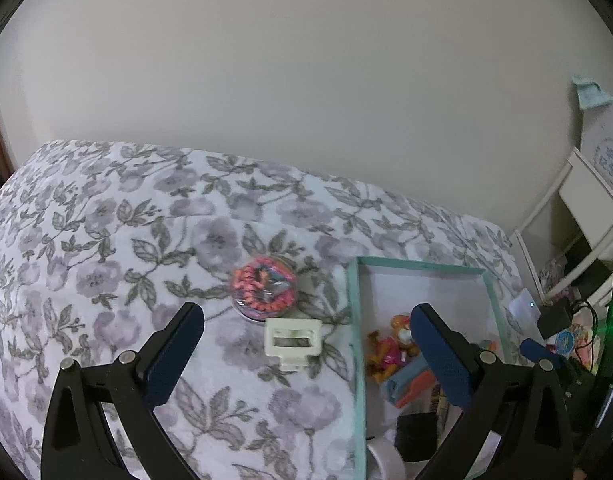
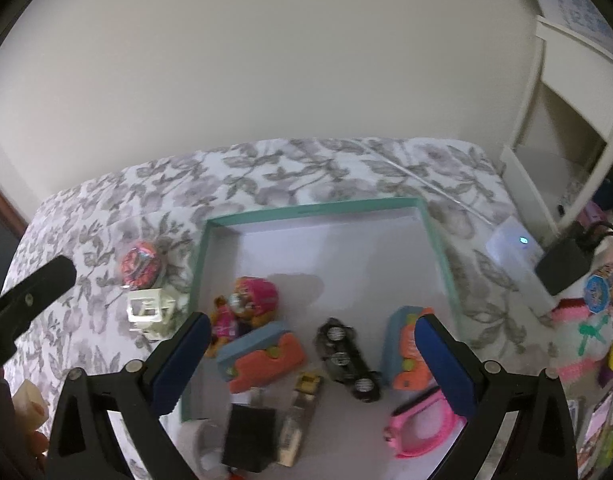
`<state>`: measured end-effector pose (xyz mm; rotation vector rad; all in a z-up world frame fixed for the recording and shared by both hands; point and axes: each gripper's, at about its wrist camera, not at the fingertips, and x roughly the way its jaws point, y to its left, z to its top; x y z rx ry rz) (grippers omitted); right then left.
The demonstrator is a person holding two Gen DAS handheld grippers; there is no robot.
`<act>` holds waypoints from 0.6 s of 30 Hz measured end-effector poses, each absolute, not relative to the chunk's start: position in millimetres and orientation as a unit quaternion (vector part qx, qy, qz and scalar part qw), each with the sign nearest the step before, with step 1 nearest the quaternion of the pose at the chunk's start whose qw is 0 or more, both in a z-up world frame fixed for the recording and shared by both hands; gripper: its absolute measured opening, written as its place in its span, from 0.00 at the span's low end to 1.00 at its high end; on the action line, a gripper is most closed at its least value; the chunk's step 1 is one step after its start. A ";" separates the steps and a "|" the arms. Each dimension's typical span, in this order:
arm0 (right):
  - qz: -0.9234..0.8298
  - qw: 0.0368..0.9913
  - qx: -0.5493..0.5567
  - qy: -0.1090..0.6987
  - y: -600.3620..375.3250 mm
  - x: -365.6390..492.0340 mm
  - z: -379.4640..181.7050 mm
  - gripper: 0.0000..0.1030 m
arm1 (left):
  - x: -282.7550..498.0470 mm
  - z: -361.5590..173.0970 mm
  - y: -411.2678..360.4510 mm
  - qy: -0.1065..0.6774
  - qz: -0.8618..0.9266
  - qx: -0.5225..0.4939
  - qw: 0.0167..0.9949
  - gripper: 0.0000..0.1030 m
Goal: Organize rigid objects
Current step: 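Move both open tools from the tray to the cream clip and dome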
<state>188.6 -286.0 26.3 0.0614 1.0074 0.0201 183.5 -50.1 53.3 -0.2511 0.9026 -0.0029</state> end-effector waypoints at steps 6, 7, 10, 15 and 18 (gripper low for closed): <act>0.040 0.874 0.022 0.485 -250.9 191.3 22.8 1.00 | 184.9 51.9 -15.3 0.439 0.026 -0.132 0.888 1.00; 0.045 0.873 0.020 0.486 -245.1 191.6 21.8 1.00 | 185.1 51.5 -9.5 0.439 0.030 -0.135 0.888 1.00; 0.056 0.872 0.012 0.486 -227.0 192.8 18.3 1.00 | 184.9 50.3 11.8 0.440 0.043 -0.146 0.885 1.00; 0.084 0.870 -0.002 0.486 -194.7 194.1 10.4 1.00 | 184.3 49.0 40.8 0.441 0.060 -0.164 0.880 1.00; 0.101 0.867 -0.007 0.488 -176.1 194.5 6.1 1.00 | 184.1 48.3 55.2 0.442 0.068 -0.171 0.878 1.00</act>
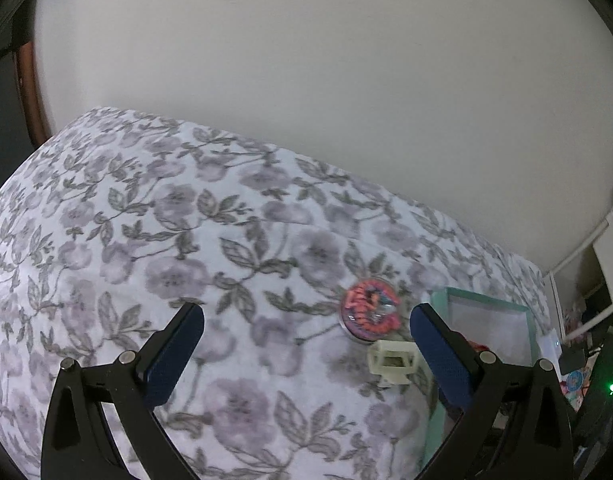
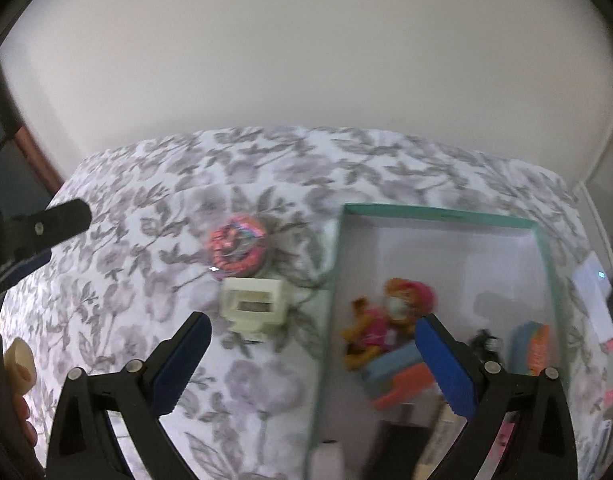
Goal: Organize rigid objects
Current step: 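Move both open tools from the tray to the cream clip and dome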
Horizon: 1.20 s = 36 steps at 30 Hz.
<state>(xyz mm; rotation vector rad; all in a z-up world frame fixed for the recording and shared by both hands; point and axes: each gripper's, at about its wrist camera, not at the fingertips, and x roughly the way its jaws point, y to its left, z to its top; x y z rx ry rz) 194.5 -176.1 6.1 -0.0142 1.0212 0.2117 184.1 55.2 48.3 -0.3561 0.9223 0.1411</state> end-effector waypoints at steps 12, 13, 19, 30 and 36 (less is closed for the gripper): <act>0.121 0.855 -0.010 0.504 -141.9 200.2 -17.2 1.00 | 185.3 32.2 87.2 0.460 0.075 -0.188 0.864 1.00; 0.119 0.855 -0.009 0.504 -142.0 200.6 -18.3 1.00 | 186.4 28.8 87.1 0.464 0.073 -0.189 0.862 1.00; 0.119 0.853 0.014 0.508 -146.4 205.2 -24.5 1.00 | 191.4 15.4 79.8 0.484 0.066 -0.178 0.854 1.00; 0.125 0.849 0.023 0.513 -138.9 208.3 -34.8 0.92 | 203.6 -7.8 62.1 0.509 0.046 -0.155 0.845 1.00; 0.114 0.845 0.022 0.522 -139.2 211.7 -42.6 0.83 | 209.1 -18.3 65.2 0.514 0.044 -0.164 0.841 1.00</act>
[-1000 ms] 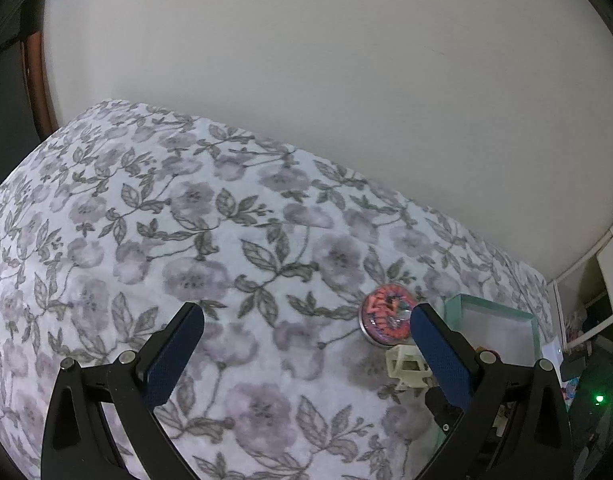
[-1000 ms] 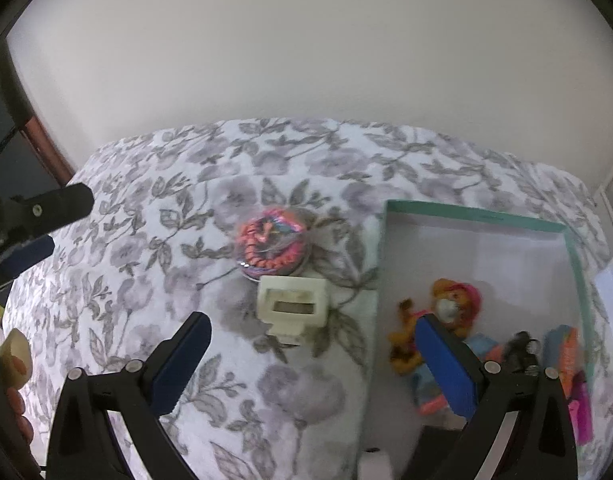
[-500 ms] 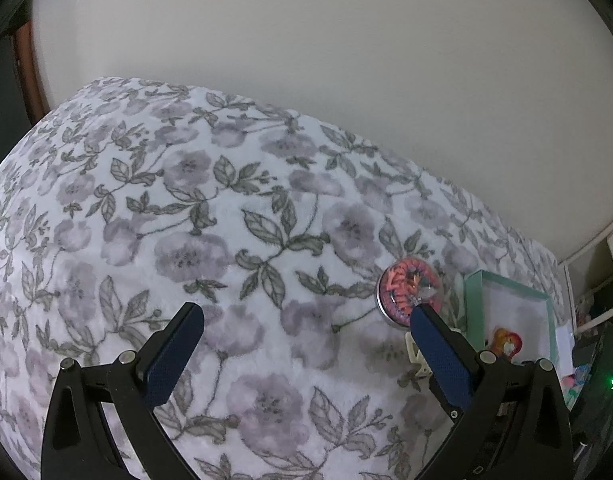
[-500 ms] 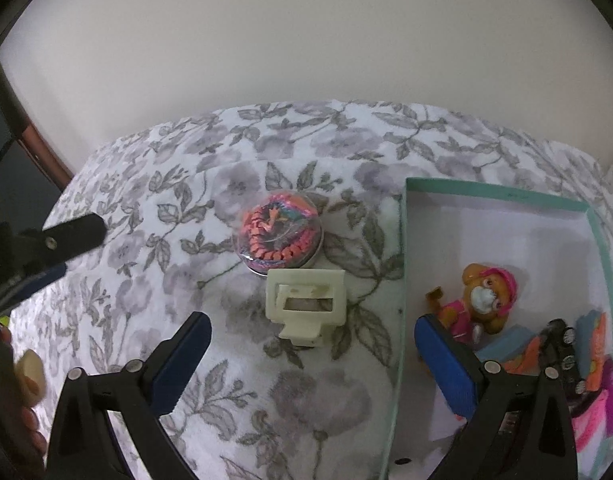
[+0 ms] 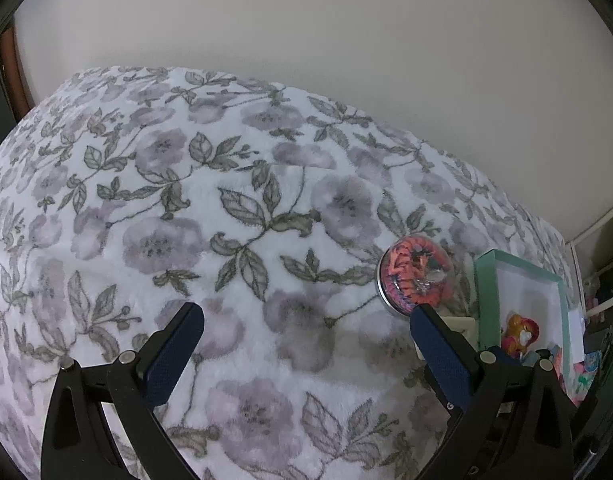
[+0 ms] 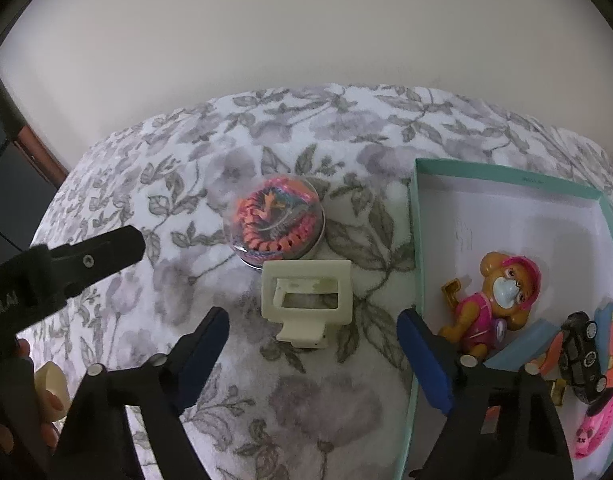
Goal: Organize rigid objects
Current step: 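Move both open tools from the tray to the cream clip and dome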
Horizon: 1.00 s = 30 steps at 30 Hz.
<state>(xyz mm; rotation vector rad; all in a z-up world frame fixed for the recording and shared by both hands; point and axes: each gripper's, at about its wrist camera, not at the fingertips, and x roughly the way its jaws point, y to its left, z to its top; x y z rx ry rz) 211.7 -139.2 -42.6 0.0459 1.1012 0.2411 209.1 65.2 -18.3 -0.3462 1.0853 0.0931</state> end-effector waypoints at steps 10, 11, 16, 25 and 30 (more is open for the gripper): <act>0.105 0.851 0.014 0.514 -133.3 215.6 -45.6 0.69 | 209.1 -27.4 71.9 0.519 0.038 -0.180 0.835 1.00; 0.105 0.851 0.014 0.515 -132.3 216.3 -47.3 0.69 | 208.9 -27.4 72.8 0.518 0.037 -0.181 0.835 1.00; 0.105 0.847 0.013 0.521 -128.5 218.2 -53.8 0.68 | 208.5 -31.4 71.9 0.524 0.033 -0.180 0.832 1.00; 0.143 0.844 0.002 0.517 -115.6 212.4 -48.6 0.68 | 207.3 -32.6 69.6 0.526 0.027 -0.179 0.831 1.00; 0.156 0.841 0.005 0.518 -117.4 211.5 -44.8 0.68 | 207.9 -33.9 68.4 0.531 0.018 -0.180 0.828 1.00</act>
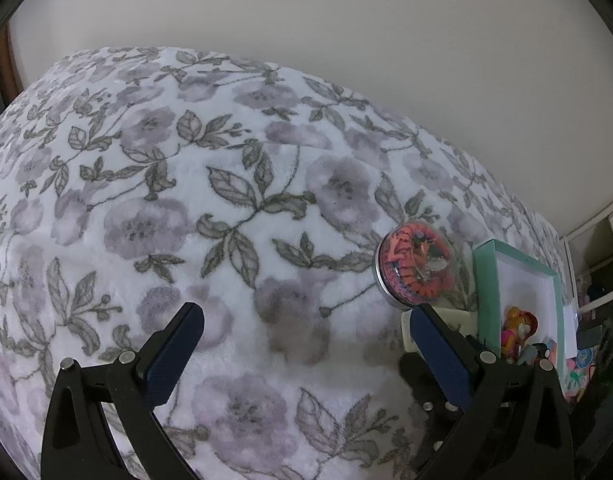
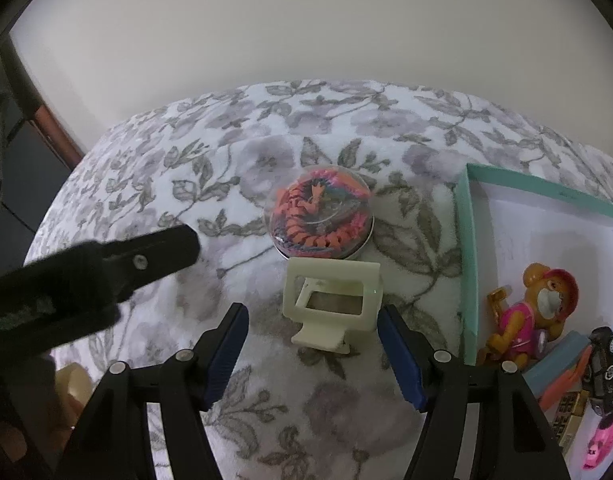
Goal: Organize rigid objects
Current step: 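Move both open tools from the tray to the cream clip and dome, then grasp the cream clip with the left tool while the right tool grasps the clear dragon dome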
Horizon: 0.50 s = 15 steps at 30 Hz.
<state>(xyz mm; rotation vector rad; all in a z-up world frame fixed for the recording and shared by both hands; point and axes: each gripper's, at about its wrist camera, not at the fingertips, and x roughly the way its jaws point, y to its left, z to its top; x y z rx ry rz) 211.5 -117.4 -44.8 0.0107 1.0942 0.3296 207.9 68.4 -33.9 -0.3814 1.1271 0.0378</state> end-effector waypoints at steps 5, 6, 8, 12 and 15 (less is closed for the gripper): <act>0.137 0.851 -0.005 0.507 -130.7 210.0 -26.1 0.68 | 208.3 -34.1 64.5 0.533 0.005 -0.186 0.825 1.00; 0.133 0.852 -0.006 0.506 -134.4 209.6 -22.9 0.68 | 208.3 -33.9 63.4 0.533 0.003 -0.189 0.825 1.00; 0.122 0.855 -0.010 0.504 -140.3 209.3 -18.0 0.68 | 208.5 -34.3 60.8 0.534 -0.002 -0.195 0.822 1.00; 0.088 0.864 -0.024 0.495 -157.5 210.5 -8.8 0.68 | 209.2 -36.0 53.0 0.536 -0.011 -0.198 0.821 1.00; 0.076 0.867 -0.014 0.493 -173.8 212.7 -4.0 0.68 | 210.9 -36.2 45.5 0.537 -0.024 -0.191 0.821 1.00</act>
